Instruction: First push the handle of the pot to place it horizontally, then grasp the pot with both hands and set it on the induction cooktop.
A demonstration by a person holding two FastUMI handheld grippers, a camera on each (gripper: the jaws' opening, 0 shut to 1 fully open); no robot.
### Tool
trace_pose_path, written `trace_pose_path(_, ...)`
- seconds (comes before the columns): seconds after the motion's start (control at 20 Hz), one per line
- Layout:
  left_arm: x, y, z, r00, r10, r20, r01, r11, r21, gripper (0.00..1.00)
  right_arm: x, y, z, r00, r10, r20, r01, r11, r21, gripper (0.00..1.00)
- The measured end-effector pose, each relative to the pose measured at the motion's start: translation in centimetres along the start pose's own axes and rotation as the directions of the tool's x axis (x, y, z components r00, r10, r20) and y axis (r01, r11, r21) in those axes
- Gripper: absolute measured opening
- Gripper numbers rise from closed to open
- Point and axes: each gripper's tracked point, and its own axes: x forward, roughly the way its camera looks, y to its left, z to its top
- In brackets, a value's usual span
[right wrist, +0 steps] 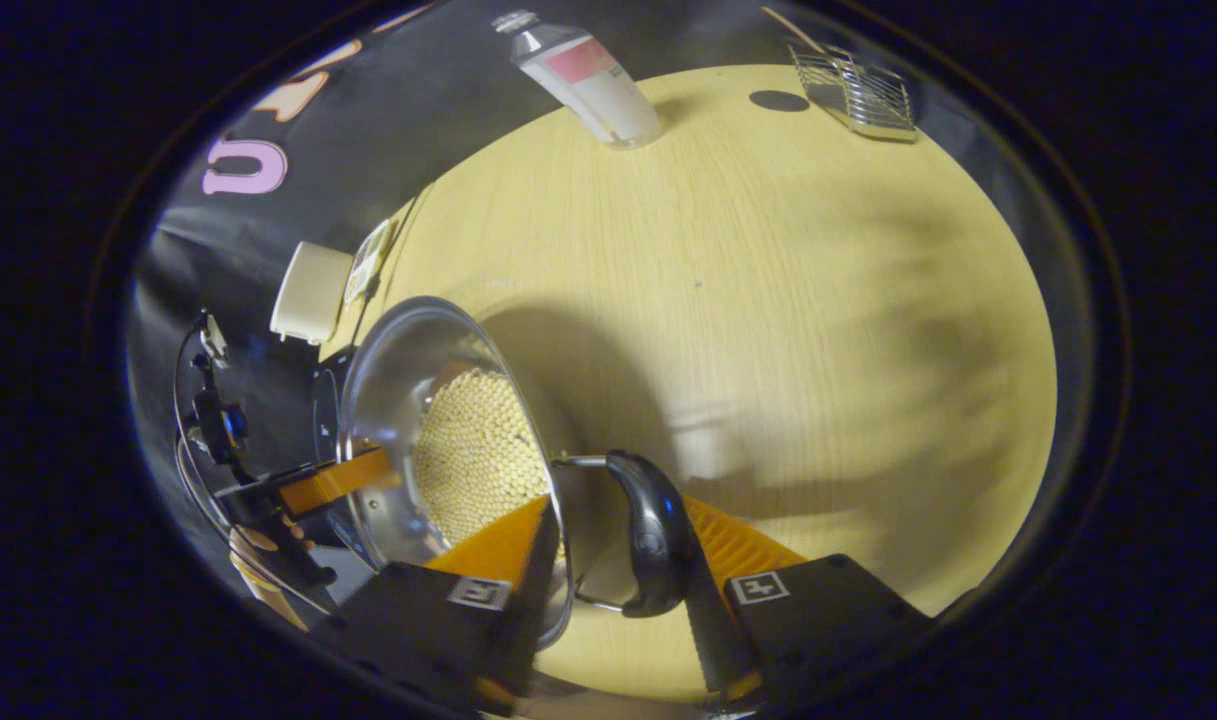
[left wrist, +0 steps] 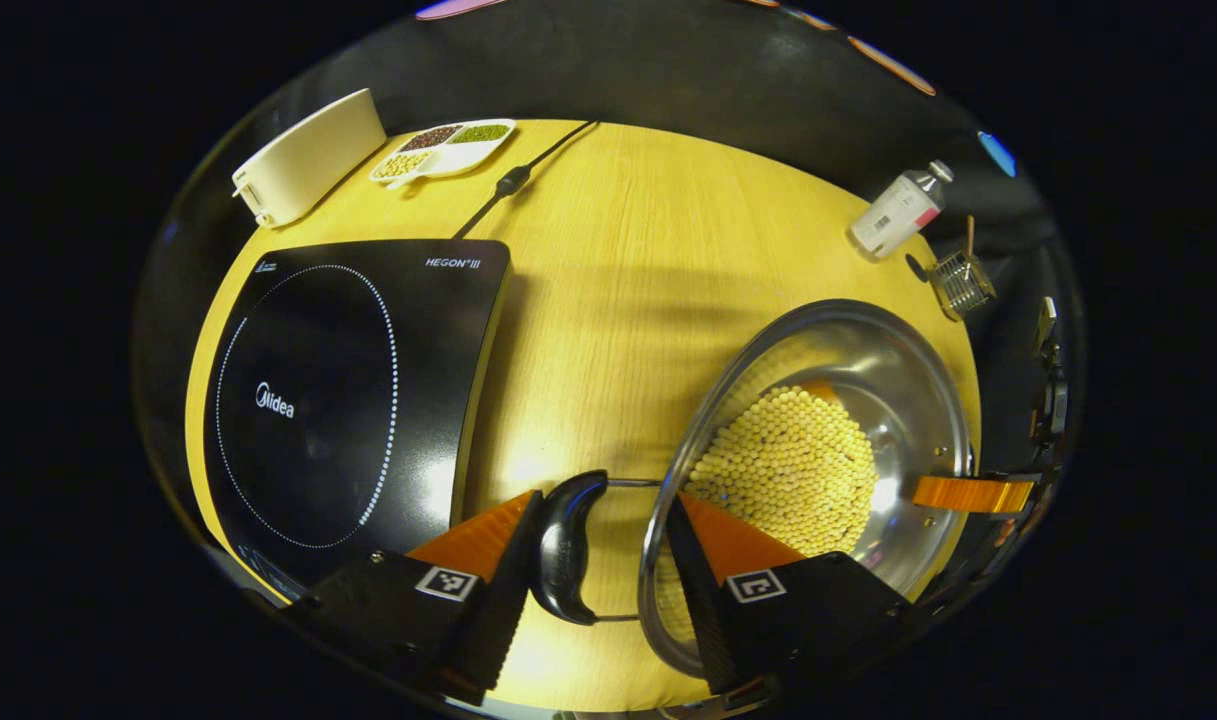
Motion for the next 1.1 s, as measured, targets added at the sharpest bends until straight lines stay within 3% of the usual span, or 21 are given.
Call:
trace_pose_path(0.05, -0.1, -0.2, 0.1, 1.000, 0.003, 0.002, -0.003, 1.000, 0.009, 0.73, -0.2, 0.1, 0.1, 1.000, 0.006, 0.004, -0.006, 1.000, 0.003, 0.65)
trace_pose_path(0.1, -0.1, -0.1, -0.3, 1.000, 0.005, -0.016, -0.005, 1.000, 0.010, 0.72, 0.3, 0.1, 0.1, 1.000, 0.010, 0.006, -0.010, 1.000, 0.010, 0.57)
trace_pose_path(0.25, 0.0, -0.1, -0.2, 1.000, -0.001, -0.011, 0.001, 1.000, -0.018, 0.70, 0.4, 0.0, 0.3, 1.000, 0.010, 0.030, -0.010, 1.000, -0.017, 0.47)
trace_pose_path(0.35, 0.0, -0.2, -0.2, 1.000, 0.004, -0.012, -0.004, 1.000, -0.019, 0.70, 0.3, 0.0, 0.3, 0.999, -0.001, 0.032, 0.001, 1.000, -0.013, 0.48)
trace_pose_path(0.5, -0.1, -0.3, -0.1, 1.000, 0.012, 0.000, -0.012, 1.000, -0.019, 0.67, 0.1, -0.1, 0.2, 0.999, -0.010, 0.036, 0.011, 1.000, -0.007, 0.59)
trace_pose_path(0.55, -0.4, -0.4, 0.0, 1.000, 0.013, 0.011, -0.013, 1.000, -0.018, 0.68, -0.1, -0.1, 0.4, 0.999, -0.007, 0.040, 0.007, 1.000, -0.006, 0.53)
trace_pose_path(1.1, -6.3, -1.1, -2.5, 1.000, -0.003, 0.018, 0.003, 0.999, 0.033, 0.67, -5.1, 1.2, -3.4, 0.999, -0.014, 0.049, 0.014, 1.000, 0.007, 0.53)
